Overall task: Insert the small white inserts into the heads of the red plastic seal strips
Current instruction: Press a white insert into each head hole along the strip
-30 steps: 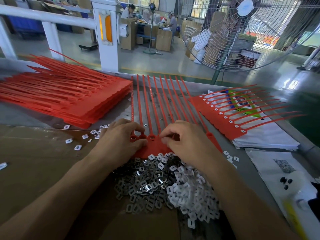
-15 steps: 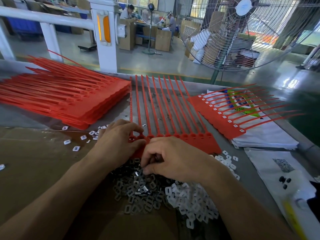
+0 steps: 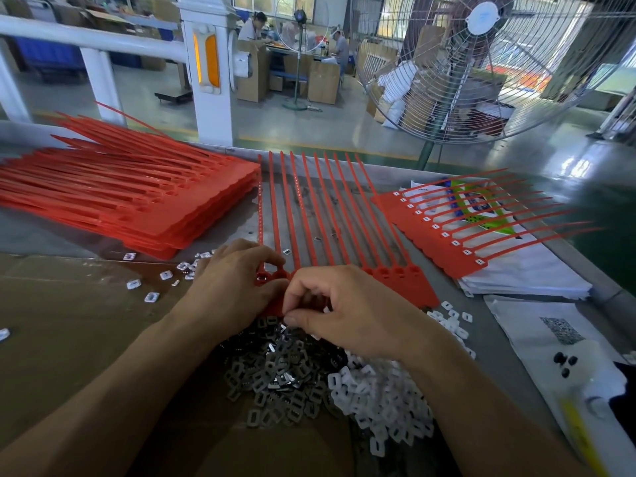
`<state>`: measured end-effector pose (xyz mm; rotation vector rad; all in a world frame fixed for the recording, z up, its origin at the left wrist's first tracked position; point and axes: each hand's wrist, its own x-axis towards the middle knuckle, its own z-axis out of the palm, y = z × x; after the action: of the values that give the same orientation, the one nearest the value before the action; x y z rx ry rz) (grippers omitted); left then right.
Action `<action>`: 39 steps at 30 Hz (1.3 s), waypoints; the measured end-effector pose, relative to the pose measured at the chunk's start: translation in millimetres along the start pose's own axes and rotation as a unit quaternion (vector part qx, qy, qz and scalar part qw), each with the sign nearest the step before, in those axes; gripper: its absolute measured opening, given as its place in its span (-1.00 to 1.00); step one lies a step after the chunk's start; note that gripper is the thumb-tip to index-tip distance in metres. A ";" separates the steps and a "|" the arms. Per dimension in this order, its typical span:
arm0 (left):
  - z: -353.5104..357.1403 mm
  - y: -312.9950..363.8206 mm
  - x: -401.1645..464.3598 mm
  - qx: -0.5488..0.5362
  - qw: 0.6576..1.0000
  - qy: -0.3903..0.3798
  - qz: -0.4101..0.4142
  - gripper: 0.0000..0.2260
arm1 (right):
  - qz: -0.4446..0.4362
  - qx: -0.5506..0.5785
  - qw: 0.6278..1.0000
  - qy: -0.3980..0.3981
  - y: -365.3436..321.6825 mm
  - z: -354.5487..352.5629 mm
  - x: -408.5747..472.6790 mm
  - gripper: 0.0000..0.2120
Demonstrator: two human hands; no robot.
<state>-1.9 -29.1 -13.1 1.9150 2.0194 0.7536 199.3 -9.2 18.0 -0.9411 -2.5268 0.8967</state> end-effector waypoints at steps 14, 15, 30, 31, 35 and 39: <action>-1.2 0.6 -0.5 -0.001 1.000 -0.004 -0.006 -0.67 | 0.185 0.031 0.954 0.233 55.4 -12.0 10.9 -0.86; -1.4 1.1 -0.6 -0.001 1.000 -0.004 -0.008 -0.67 | 0.189 0.030 0.954 0.232 56.3 -11.8 12.0 -0.86; -1.9 3.0 -1.9 -0.005 1.000 -0.005 -0.007 -0.68 | 0.211 -0.011 0.958 0.196 46.9 -8.8 18.8 -0.91; -2.0 2.8 -2.1 -0.005 1.000 -0.005 -0.008 -0.68 | 0.213 -0.009 0.957 0.198 46.6 -8.4 19.0 -0.91; -2.3 2.9 -2.0 -0.006 1.000 -0.006 -0.007 -0.68 | 0.223 0.000 0.949 0.221 45.6 -5.9 20.4 -0.93; -2.8 3.9 -2.1 -0.006 1.000 -0.007 -0.008 -0.68 | 0.236 0.004 0.942 0.240 45.0 -4.3 21.6 -0.96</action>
<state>0.1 -31.7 -9.1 1.8895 2.0159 0.7439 207.0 33.8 -6.5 -1.5822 -1.9143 0.6821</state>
